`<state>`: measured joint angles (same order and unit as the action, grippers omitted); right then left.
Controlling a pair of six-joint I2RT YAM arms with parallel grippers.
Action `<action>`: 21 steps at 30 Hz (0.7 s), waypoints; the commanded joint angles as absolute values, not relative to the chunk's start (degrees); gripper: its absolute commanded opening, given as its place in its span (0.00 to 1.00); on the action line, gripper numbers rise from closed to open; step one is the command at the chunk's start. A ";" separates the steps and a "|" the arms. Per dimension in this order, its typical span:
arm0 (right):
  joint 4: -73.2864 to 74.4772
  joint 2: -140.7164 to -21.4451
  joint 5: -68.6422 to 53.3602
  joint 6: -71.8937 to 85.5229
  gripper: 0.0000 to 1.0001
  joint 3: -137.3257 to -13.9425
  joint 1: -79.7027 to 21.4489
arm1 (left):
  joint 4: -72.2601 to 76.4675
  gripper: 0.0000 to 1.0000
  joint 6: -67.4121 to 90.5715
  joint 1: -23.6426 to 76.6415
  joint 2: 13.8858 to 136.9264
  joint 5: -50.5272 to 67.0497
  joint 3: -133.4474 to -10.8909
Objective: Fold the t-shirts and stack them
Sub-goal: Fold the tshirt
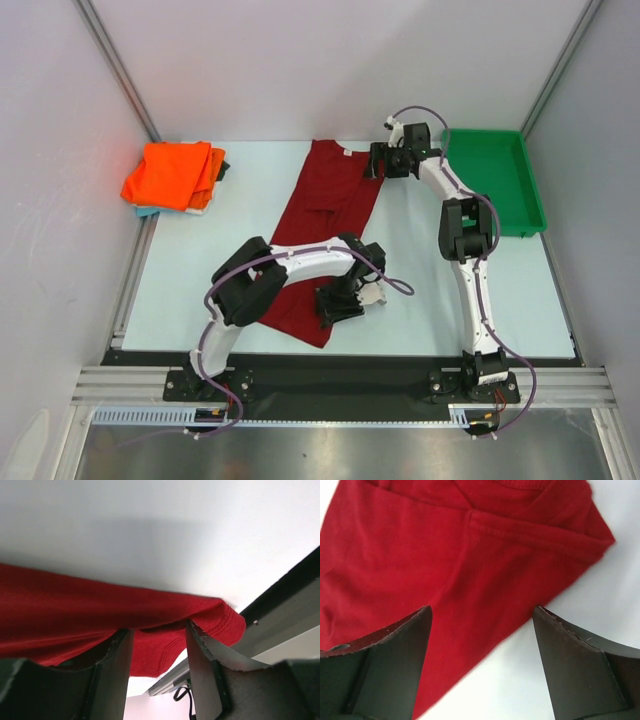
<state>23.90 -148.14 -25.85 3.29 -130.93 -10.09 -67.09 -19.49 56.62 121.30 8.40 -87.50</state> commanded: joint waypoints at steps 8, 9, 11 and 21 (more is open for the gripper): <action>20.74 -154.76 -25.75 8.08 0.88 -139.83 -12.04 | -65.65 0.49 -19.16 62.05 129.99 20.21 -92.28; 20.57 -155.30 -25.84 8.09 0.88 -140.27 -12.13 | -66.09 0.49 -19.25 62.05 130.51 20.74 -93.76; 19.78 -156.61 -25.58 8.79 0.88 -141.68 -12.22 | -67.14 0.49 -19.34 62.05 132.53 21.27 -96.75; 15.56 -161.28 -25.31 13.53 0.89 -147.29 -11.08 | -69.61 0.49 -20.21 62.05 138.78 22.24 -108.62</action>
